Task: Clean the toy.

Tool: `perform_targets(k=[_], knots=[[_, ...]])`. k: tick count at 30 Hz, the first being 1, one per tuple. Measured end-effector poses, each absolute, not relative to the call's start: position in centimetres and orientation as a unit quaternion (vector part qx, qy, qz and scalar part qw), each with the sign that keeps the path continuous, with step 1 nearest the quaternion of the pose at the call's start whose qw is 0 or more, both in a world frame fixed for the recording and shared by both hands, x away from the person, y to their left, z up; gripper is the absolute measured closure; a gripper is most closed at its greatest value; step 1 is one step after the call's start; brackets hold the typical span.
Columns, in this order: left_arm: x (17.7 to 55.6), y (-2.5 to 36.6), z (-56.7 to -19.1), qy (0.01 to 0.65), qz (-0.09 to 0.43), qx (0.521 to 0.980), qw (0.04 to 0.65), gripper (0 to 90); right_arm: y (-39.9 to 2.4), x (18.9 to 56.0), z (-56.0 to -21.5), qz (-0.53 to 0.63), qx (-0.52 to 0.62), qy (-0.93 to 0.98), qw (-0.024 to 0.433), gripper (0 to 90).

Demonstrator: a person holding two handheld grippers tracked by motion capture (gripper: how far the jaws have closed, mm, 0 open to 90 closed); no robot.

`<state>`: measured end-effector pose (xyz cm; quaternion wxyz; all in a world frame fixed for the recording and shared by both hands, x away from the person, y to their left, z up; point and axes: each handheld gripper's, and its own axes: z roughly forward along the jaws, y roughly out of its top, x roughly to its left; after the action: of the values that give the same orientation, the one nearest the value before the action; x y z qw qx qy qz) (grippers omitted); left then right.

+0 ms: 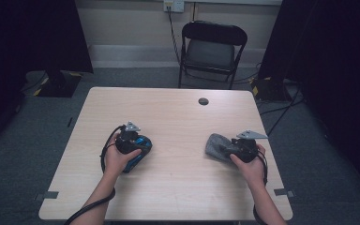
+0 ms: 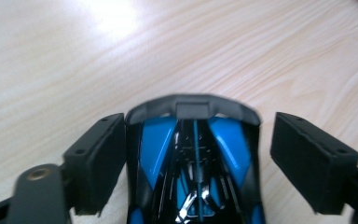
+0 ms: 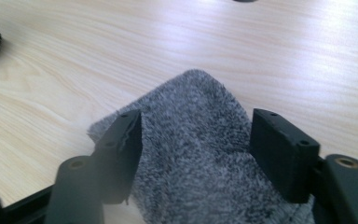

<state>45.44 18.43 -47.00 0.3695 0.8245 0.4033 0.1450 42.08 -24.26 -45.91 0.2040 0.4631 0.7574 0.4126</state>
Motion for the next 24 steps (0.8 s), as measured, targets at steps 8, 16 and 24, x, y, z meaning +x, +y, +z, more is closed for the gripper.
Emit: perform_targets(k=[8, 16, 24], knots=[[44.3, 18.7, -44.6, 0.389, 0.131, 0.826, 0.387, 17.3, -23.3, 41.4, -44.9, 0.417, 0.452, 0.762, 0.202, 26.1], [43.5, 18.5, -43.5, 0.39, 0.112, 0.817, 0.409, 17.0, -23.1, 40.8, -44.4, 0.423, 0.448, 0.763, 0.196, 21.5], [42.4, 17.9, -43.7, 0.378, 0.103, 0.824, 0.41, 17.1, -22.5, 40.5, -44.2, 0.433, 0.44, 0.766, 0.181, 15.8]])
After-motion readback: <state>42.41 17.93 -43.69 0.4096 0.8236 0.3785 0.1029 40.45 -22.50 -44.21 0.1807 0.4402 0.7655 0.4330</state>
